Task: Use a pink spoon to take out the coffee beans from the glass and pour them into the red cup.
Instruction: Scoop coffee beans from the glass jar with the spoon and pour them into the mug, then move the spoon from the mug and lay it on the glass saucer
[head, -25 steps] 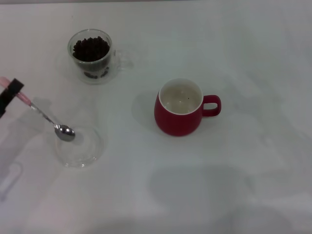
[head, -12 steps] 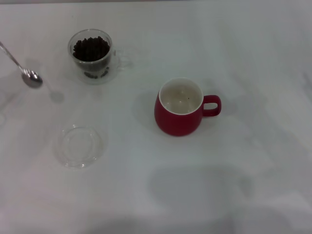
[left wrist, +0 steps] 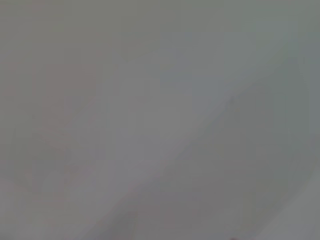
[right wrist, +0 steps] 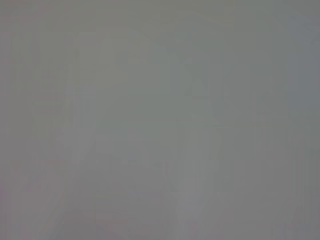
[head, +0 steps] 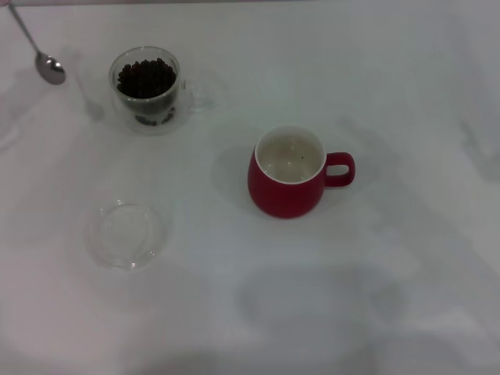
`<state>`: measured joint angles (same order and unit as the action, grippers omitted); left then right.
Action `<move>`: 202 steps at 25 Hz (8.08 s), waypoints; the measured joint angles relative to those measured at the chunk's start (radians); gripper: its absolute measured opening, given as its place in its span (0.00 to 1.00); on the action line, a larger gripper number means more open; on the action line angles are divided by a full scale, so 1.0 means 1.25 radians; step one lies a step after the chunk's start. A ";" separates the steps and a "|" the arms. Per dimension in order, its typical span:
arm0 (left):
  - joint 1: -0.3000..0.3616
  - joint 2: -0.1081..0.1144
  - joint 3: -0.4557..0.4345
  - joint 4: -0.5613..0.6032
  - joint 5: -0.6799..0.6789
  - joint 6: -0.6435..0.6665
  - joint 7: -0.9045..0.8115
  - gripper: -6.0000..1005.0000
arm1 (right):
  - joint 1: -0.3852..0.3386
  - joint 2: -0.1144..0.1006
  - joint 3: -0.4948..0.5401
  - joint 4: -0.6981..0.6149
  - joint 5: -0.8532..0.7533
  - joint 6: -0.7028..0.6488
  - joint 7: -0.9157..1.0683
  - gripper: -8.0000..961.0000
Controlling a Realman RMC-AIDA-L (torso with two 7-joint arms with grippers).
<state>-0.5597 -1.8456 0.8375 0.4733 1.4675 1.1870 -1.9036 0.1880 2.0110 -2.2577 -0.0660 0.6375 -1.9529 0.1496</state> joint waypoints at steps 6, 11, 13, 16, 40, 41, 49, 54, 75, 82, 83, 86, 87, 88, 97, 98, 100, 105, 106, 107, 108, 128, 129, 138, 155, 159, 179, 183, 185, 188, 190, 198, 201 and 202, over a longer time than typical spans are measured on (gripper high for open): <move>-0.093 -0.006 0.000 -0.005 0.137 -0.061 -0.075 0.14 | -0.001 0.000 -0.001 -0.002 -0.009 0.006 0.019 0.77; -0.145 -0.028 0.000 -0.005 0.216 -0.109 -0.102 0.14 | -0.002 0.000 -0.001 0.000 -0.016 0.010 0.020 0.77; -0.156 -0.043 0.000 -0.002 0.237 -0.135 -0.102 0.14 | -0.002 0.000 -0.001 0.003 -0.020 0.011 0.022 0.77; -0.161 -0.062 0.000 0.002 0.250 -0.167 -0.091 0.14 | -0.002 0.000 -0.001 0.006 -0.020 0.011 0.029 0.77; -0.163 -0.181 -0.003 -0.006 0.212 -0.322 0.060 0.13 | 0.014 -0.006 0.006 0.030 -0.018 0.021 0.041 0.77; -0.163 -0.181 -0.003 -0.008 0.211 -0.322 0.060 0.13 | 0.014 -0.007 0.006 0.031 -0.018 0.022 0.041 0.77; -0.151 -0.177 -0.006 -0.044 0.197 -0.321 0.041 0.13 | 0.018 -0.007 0.006 0.045 -0.019 0.029 0.062 0.77; -0.139 -0.177 -0.006 -0.058 0.176 -0.322 0.039 0.13 | 0.020 -0.007 0.005 0.045 -0.019 0.036 0.062 0.77; -0.091 -0.164 -0.017 -0.105 0.088 -0.270 -0.116 0.13 | 0.039 -0.017 0.008 0.052 -0.012 0.073 0.062 0.77; -0.073 -0.165 -0.017 -0.105 0.055 -0.229 -0.171 0.13 | 0.041 -0.022 0.009 0.052 -0.010 0.089 0.059 0.77; -0.071 -0.165 -0.017 -0.105 0.049 -0.225 -0.174 0.13 | 0.042 -0.023 0.009 0.052 -0.010 0.091 0.060 0.77; -0.056 -0.163 -0.017 -0.109 0.016 -0.209 -0.187 0.13 | 0.044 -0.025 0.009 0.052 -0.010 0.097 0.060 0.77; -0.051 -0.162 -0.017 -0.111 0.004 -0.203 -0.188 0.13 | 0.045 -0.026 0.009 0.052 -0.010 0.099 0.060 0.77; -0.043 -0.161 -0.017 -0.115 -0.014 -0.196 -0.188 0.13 | 0.046 -0.026 0.009 0.052 -0.010 0.103 0.060 0.77; 0.018 -0.151 -0.017 -0.116 -0.117 -0.130 -0.169 0.13 | 0.054 -0.026 0.008 0.052 -0.010 0.122 0.061 0.77; 0.022 -0.149 -0.017 -0.116 -0.127 -0.118 -0.163 0.13 | 0.055 -0.026 0.008 0.052 -0.011 0.122 0.061 0.77; 0.029 -0.146 -0.017 -0.116 -0.138 -0.091 -0.155 0.13 | 0.058 -0.026 0.008 0.052 -0.011 0.123 0.061 0.77; 0.032 -0.138 -0.017 -0.115 -0.138 -0.041 -0.145 0.13 | 0.066 -0.023 0.008 0.052 -0.011 0.123 0.061 0.77; 0.030 -0.136 -0.014 -0.115 -0.134 -0.019 -0.140 0.13 | 0.067 -0.023 0.008 0.052 -0.011 0.123 0.061 0.77; 0.028 -0.136 -0.012 -0.115 -0.132 -0.013 -0.139 0.13 | 0.068 -0.022 0.008 0.052 -0.011 0.123 0.061 0.77; 0.026 -0.135 -0.011 -0.115 -0.129 -0.002 -0.136 0.13 | 0.069 -0.021 0.008 0.052 -0.012 0.124 0.060 0.77; -0.135 -0.155 0.040 -0.115 0.017 0.048 -0.130 0.14 | 0.074 -0.009 0.008 0.052 -0.012 0.125 0.052 0.76; -0.142 -0.156 0.046 -0.114 0.018 0.044 -0.130 0.14 | 0.073 -0.008 0.008 0.052 -0.012 0.125 0.052 0.76; -0.212 -0.176 0.099 -0.096 0.080 -0.031 -0.107 0.13 | 0.059 -0.007 0.008 0.052 -0.013 0.124 0.052 0.76; -0.310 -0.190 0.434 0.033 0.080 -0.151 -0.083 0.13 | 0.043 -0.007 0.007 0.052 -0.014 0.149 0.052 0.76; -0.302 -0.191 0.443 0.068 0.076 -0.151 -0.089 0.13 | 0.032 -0.007 0.008 0.052 -0.011 0.146 0.052 0.76; 0.132 -0.181 0.347 0.340 0.035 -0.022 -0.082 0.14 | 0.035 -0.010 0.030 0.054 -0.002 0.138 0.061 0.76; 0.193 -0.178 0.321 0.340 0.017 0.004 -0.055 0.14 | 0.037 -0.013 0.031 0.054 0.001 0.138 0.075 0.76; 0.216 -0.178 0.298 0.342 0.017 0.026 -0.042 0.14 | 0.038 -0.015 0.036 0.054 0.003 0.140 0.081 0.76; 0.253 -0.178 0.251 0.343 0.017 0.057 -0.027 0.14 | 0.039 -0.017 0.040 0.054 0.007 0.141 0.089 0.76; 0.273 -0.178 0.225 0.338 0.020 0.067 -0.018 0.14 | 0.039 -0.018 0.041 0.054 0.012 0.141 0.092 0.76; 0.318 -0.174 0.209 0.325 0.021 0.082 -0.005 0.14 | 0.039 -0.018 0.094 0.054 0.021 0.148 0.109 0.76; 0.321 -0.169 0.209 0.303 0.025 0.086 -0.005 0.14 | 0.037 -0.016 0.118 0.054 0.022 0.148 0.126 0.76; 0.321 -0.166 0.207 0.293 0.026 0.087 -0.005 0.14 | 0.037 -0.016 0.123 0.054 0.022 0.148 0.130 0.76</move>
<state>-0.1582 -2.0527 1.0960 0.8394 1.4994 1.2963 -1.9095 0.2340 1.9915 -2.1040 0.0016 0.6644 -1.7675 0.3123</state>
